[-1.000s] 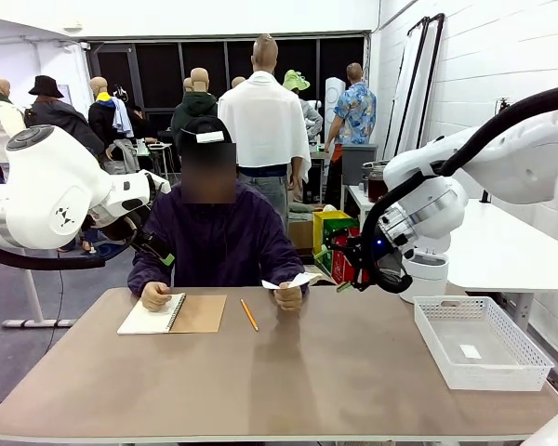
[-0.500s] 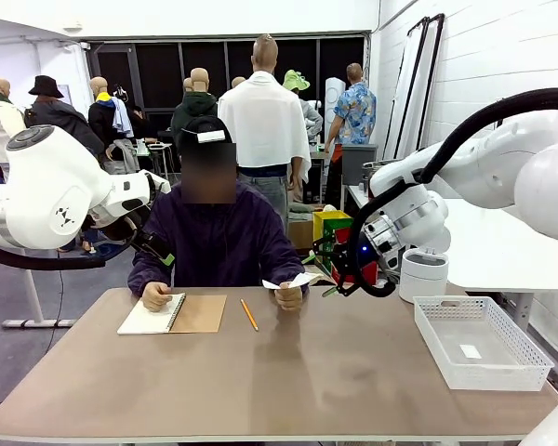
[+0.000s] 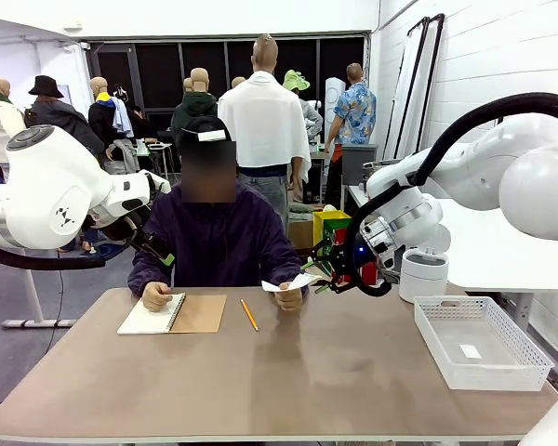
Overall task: Sort the paper based on its condition.
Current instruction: If a person hands you a paper, place it in the Organizing basket , and if it's crumpled, put it in the Trash can.
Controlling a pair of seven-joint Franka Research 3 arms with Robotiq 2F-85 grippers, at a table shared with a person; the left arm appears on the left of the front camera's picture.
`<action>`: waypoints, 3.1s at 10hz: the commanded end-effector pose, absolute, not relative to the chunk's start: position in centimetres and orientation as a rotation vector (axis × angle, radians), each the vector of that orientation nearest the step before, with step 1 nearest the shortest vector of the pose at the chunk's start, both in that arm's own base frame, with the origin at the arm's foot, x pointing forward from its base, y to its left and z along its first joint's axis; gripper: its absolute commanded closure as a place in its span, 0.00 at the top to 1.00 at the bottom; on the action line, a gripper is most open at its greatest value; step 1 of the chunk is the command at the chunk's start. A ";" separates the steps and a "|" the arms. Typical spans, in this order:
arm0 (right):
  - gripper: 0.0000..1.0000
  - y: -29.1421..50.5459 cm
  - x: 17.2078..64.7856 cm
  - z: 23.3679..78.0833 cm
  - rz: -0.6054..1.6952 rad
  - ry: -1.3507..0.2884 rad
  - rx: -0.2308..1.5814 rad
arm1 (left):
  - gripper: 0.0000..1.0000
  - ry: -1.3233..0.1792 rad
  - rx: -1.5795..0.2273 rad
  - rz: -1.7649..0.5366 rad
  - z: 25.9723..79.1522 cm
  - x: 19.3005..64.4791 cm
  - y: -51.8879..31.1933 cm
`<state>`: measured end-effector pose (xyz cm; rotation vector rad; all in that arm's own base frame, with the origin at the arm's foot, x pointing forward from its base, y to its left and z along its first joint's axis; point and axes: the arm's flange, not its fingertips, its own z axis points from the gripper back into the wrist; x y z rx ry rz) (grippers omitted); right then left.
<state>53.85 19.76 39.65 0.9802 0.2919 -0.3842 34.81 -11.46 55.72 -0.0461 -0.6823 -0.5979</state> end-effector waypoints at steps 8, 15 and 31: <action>0.00 21.2 55.2 39.3 -0.398 0.331 1.010 | 1.00 -0.687 -0.049 -0.597 55.8 35.0 -11.4; 0.00 17.6 53.5 46.0 -0.194 0.107 0.929 | 1.00 -0.687 -0.049 -0.597 55.8 35.0 -11.4; 0.00 7.7 47.0 52.5 -0.128 -0.323 0.241 | 1.00 -0.687 -0.049 -0.597 55.8 35.0 -11.4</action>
